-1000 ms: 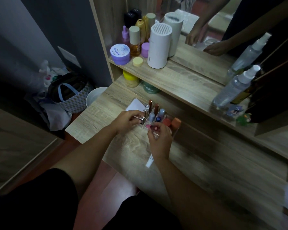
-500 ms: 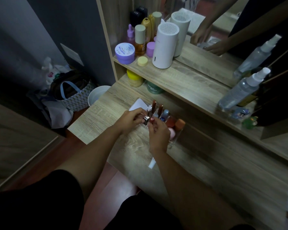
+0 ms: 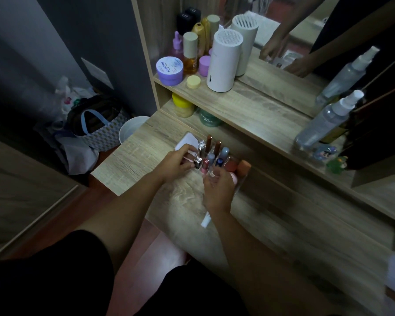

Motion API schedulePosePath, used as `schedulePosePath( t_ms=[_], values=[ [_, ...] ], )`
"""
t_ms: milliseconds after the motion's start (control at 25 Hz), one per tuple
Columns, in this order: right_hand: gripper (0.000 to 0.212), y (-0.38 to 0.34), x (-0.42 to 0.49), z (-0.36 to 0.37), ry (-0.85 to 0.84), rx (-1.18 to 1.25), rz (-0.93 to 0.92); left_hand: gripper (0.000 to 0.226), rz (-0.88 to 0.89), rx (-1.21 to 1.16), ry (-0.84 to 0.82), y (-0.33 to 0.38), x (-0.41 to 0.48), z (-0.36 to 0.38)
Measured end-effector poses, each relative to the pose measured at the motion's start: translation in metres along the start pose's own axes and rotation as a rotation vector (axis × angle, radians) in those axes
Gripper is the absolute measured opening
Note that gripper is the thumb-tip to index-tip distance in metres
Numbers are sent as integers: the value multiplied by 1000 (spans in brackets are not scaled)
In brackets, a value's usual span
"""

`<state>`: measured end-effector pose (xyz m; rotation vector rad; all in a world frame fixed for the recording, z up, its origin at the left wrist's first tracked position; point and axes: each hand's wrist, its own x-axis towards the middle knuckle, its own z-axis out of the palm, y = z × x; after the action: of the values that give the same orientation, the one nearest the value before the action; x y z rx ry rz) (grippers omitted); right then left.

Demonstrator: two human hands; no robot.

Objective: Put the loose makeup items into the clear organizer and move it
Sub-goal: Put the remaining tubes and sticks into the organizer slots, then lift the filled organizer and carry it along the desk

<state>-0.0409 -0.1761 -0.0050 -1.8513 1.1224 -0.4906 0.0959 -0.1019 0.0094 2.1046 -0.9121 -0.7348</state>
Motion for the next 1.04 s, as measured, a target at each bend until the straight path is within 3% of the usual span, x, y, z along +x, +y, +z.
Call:
schedulePosePath(
  t_ms=[160,280,400,520,640,760,920,1040],
  values=[
    [23,20,-29,-12,88,-144,92,22,-41,-12,252,-9,-20,15],
    [48,24,-44,-11,69,-191,244,16,-48,118,396,-22,-42,38],
    [58,29,-52,-9,-29,-228,369,40,-80,329,325,-40,-64,64],
    [43,35,-53,-10,-102,-279,353,60,-211,508,160,-53,-72,76],
    [31,35,-55,-13,-85,-73,220,63,-255,537,73,-55,-70,77],
    [40,31,-52,-20,-154,207,209,63,-263,561,41,-53,-71,76],
    [15,24,-25,-25,-187,158,166,64,-263,560,12,-51,-72,74],
    [13,12,-8,-26,-146,203,95,64,-265,557,10,-50,-70,72]
  ],
)
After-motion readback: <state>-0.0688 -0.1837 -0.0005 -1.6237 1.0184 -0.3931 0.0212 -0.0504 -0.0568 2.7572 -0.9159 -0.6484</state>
